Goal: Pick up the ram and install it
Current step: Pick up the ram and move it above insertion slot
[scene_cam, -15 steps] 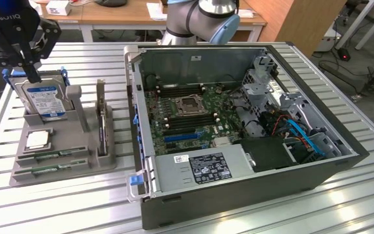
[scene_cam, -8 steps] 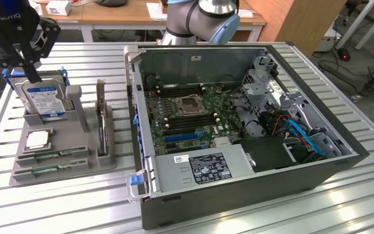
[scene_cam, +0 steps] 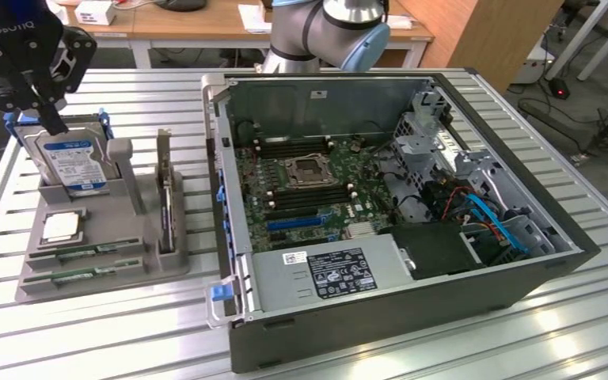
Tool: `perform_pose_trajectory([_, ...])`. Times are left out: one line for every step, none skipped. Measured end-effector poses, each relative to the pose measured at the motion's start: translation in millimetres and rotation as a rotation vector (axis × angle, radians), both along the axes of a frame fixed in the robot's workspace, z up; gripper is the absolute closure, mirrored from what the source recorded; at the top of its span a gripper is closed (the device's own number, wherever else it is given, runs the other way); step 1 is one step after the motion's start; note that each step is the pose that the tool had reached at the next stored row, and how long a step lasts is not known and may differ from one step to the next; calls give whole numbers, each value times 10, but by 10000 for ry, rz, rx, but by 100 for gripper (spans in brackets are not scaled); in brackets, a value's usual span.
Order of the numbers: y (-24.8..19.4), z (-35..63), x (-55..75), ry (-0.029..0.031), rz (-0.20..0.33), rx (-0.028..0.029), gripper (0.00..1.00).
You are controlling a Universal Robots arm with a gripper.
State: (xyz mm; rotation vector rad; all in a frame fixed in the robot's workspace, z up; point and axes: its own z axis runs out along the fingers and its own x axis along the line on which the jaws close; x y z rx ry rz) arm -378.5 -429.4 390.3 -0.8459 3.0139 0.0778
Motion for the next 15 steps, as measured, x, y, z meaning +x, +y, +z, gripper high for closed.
perform_pose_trajectory([0, 0, 0, 0, 157, 0, 91])
perform_pose_trajectory([0, 0, 0, 0, 313, 0, 91])
perform_pose_trajectory([0, 0, 0, 0, 472, 0, 91])
perform_pose_trajectory([0, -1, 0, 0, 635, 0, 91])
perform_pose_trajectory([0, -1, 0, -1, 795, 0, 91])
perform_pose_trajectory([0, -1, 0, 0, 955, 0, 91])
perform_pose_trajectory([0, -1, 0, 0, 1118, 0, 91])
perform_pose_trajectory([0, -1, 0, 0, 1287, 0, 91])
perform_pose_trajectory([0, -1, 0, 0, 1470, 0, 91])
perform_pose_trajectory([0, -1, 0, 0, 1637, 0, 91])
perform_pose_trajectory([0, -2, 0, 0, 1805, 0, 91])
perform_pose_trajectory([0, -2, 0, 0, 1974, 0, 91])
perform_pose_trajectory([0, -2, 0, 0, 2139, 0, 91])
perform_pose_trajectory([0, -2, 0, 0, 2299, 0, 91])
perform_pose_trajectory([0, -2, 0, 0, 2462, 0, 91])
